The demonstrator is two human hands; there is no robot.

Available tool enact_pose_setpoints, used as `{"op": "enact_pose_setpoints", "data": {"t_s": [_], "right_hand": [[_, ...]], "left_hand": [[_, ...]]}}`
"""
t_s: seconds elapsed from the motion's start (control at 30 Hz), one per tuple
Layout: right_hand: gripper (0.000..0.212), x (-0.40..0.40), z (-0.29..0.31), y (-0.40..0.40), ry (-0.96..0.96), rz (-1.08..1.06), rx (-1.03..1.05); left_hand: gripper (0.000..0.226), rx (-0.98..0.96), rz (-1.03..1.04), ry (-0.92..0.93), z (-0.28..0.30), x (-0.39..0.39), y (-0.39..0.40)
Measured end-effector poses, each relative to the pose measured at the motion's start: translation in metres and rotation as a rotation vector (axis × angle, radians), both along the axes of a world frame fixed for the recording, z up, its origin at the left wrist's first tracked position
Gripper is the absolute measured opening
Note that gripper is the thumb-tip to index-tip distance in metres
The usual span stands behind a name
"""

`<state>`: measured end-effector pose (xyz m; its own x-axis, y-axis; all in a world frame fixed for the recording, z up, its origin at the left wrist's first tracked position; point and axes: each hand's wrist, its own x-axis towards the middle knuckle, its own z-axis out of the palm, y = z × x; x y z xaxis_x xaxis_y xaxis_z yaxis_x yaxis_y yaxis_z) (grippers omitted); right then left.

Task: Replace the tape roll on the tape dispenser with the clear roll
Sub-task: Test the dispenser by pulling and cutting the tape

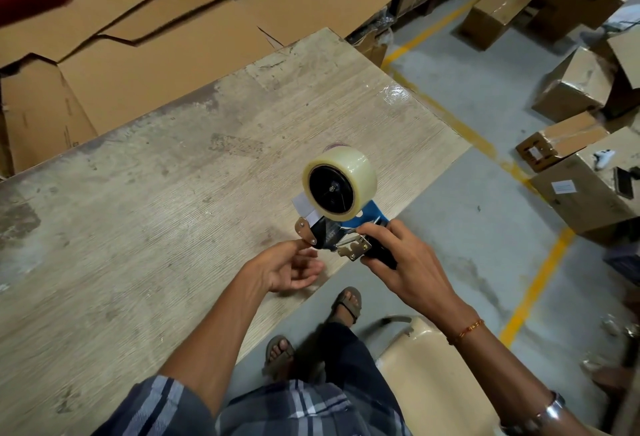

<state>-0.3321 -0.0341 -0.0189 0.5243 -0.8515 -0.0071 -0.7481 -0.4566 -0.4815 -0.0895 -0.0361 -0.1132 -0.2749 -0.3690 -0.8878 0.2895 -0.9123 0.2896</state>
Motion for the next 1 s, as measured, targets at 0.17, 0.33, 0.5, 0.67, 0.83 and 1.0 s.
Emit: {"op": "enact_pose_setpoints", "data": {"t_s": [0.17, 0.33, 0.5, 0.67, 0.83, 1.0], "right_hand": [[0.050, -0.005, 0.000, 0.001, -0.003, -0.015, -0.016], [0.051, -0.009, -0.002, 0.003, -0.004, -0.019, -0.015], [0.051, -0.013, -0.008, 0.007, -0.001, -0.036, -0.003], [0.052, -0.011, -0.018, 0.014, 0.017, -0.049, 0.039], [0.047, -0.011, -0.034, 0.029, 0.048, -0.073, 0.063], [0.047, -0.012, -0.051, 0.054, 0.015, -0.144, 0.086]], "left_hand": [[0.047, 0.001, 0.046, 0.065, 0.000, -0.008, -0.002], [0.012, -0.047, 0.109, -0.011, -0.007, -0.010, -0.002], [0.029, -0.181, 0.217, -0.142, -0.007, -0.004, -0.008], [0.023, -0.366, 0.126, -0.362, -0.005, -0.004, -0.015], [0.016, -0.657, -0.237, -0.719, -0.007, -0.002, -0.022], [0.016, -0.981, -0.526, -0.928, -0.016, -0.009, -0.022]]}}
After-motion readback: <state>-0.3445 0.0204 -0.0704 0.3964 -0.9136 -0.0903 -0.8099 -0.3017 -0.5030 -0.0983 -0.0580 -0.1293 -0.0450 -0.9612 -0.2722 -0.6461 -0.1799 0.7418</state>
